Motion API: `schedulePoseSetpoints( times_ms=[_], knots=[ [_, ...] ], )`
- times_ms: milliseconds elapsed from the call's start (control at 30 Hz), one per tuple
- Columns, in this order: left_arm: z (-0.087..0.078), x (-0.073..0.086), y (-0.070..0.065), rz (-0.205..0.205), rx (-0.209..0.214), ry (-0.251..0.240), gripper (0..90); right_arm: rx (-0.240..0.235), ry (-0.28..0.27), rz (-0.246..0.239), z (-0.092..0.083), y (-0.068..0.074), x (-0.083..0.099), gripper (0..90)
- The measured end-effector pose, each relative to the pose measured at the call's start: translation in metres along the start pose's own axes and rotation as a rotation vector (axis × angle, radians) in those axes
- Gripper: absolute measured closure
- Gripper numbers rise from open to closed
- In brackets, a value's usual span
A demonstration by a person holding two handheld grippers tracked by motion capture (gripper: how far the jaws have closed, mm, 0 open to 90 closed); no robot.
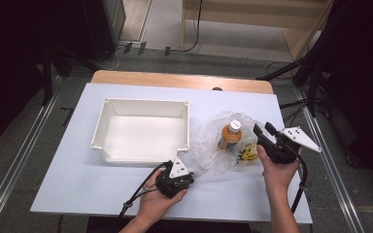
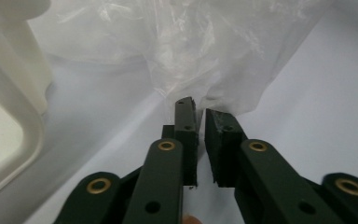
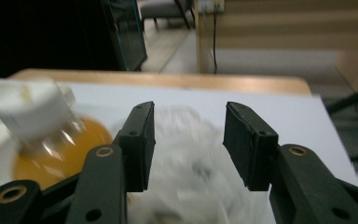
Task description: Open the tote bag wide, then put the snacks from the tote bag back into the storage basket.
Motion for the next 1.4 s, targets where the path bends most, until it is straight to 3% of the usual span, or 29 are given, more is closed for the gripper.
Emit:
schedulePoseSetpoints(
  times_ms=[67,133,200,267,333,400,500,567,633,700,833,933,1000,1033,1100,1133,1200,1267,1400],
  knots=[
    [0.0,0.001,0.0,-0.001,-0.005,0.008,89.6,-0.019,0.016,0.009,0.008,0.001,-0.006,59.0],
    [0.0,0.001,0.0,-0.008,0.0,0.008,90.0,0.004,0.05,0.011,0.022,-0.003,0.0,67.7],
    [0.0,0.002,0.0,-0.01,0.004,0.011,90.0,0.004,0.112,0.009,0.034,-0.009,0.013,79.0],
    [-0.001,0.002,0.001,-0.016,0.008,0.006,90.0,0.024,0.217,0.014,0.046,-0.016,0.037,86.8],
    [-0.002,0.001,0.002,-0.023,0.018,-0.003,90.0,0.04,0.292,0.017,0.05,-0.022,0.057,90.0],
    [-0.006,-0.002,0.002,-0.043,0.03,-0.034,87.9,0.043,0.334,0.028,0.048,-0.024,0.072,90.0],
    [-0.011,-0.01,0.002,-0.064,0.029,-0.1,69.9,0.051,0.363,0.041,0.042,-0.028,0.088,90.0],
    [-0.018,-0.021,0.002,-0.072,0.002,-0.171,53.3,0.048,0.371,0.059,0.041,-0.03,0.091,90.0],
    [-0.025,-0.032,0.0,-0.096,0.021,-0.23,42.6,0.05,0.362,0.078,0.038,-0.029,0.089,90.0],
    [-0.03,-0.042,-0.003,-0.1,0.024,-0.258,30.6,0.047,0.354,0.091,0.037,-0.025,0.087,90.0],
    [-0.035,-0.065,-0.016,-0.057,0.026,-0.301,17.5,0.036,0.358,0.055,0.035,-0.015,0.09,90.0],
    [-0.029,-0.077,-0.021,-0.054,0.032,-0.289,14.6,0.028,0.359,0.064,0.032,-0.013,0.092,90.0],
    [-0.021,-0.079,-0.019,-0.066,0.009,-0.261,16.5,0.028,0.365,0.058,0.03,-0.013,0.095,90.0],
    [-0.017,-0.079,-0.018,-0.081,0.005,-0.248,23.4,0.024,0.367,0.052,0.029,-0.013,0.096,90.0],
    [-0.007,-0.073,-0.015,-0.114,0.017,-0.206,50.7,0.026,0.376,0.049,0.028,-0.012,0.099,89.7],
    [0.0,-0.068,-0.013,-0.13,0.042,-0.165,63.2,0.025,0.376,0.049,0.028,-0.012,0.099,89.5],
    [0.008,-0.058,-0.012,-0.135,0.045,-0.108,79.9,0.025,0.38,0.038,0.028,-0.013,0.101,89.2],
    [0.016,-0.047,-0.011,-0.115,0.008,-0.064,85.7,0.029,0.38,0.032,0.027,-0.013,0.101,88.6],
    [0.02,-0.034,-0.008,-0.102,-0.021,-0.031,88.4,0.021,0.367,0.03,0.025,-0.01,0.098,83.7]
  ],
)
Point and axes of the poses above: each handheld gripper's, and its own axes: z roughly forward along the jaws, x roughly out of its underside, y roughly to its left, the point moved 7 cm from there along z, roughly forward along the jaws, and after that the axes turned 1 degree about z, right-handed, at the moved point
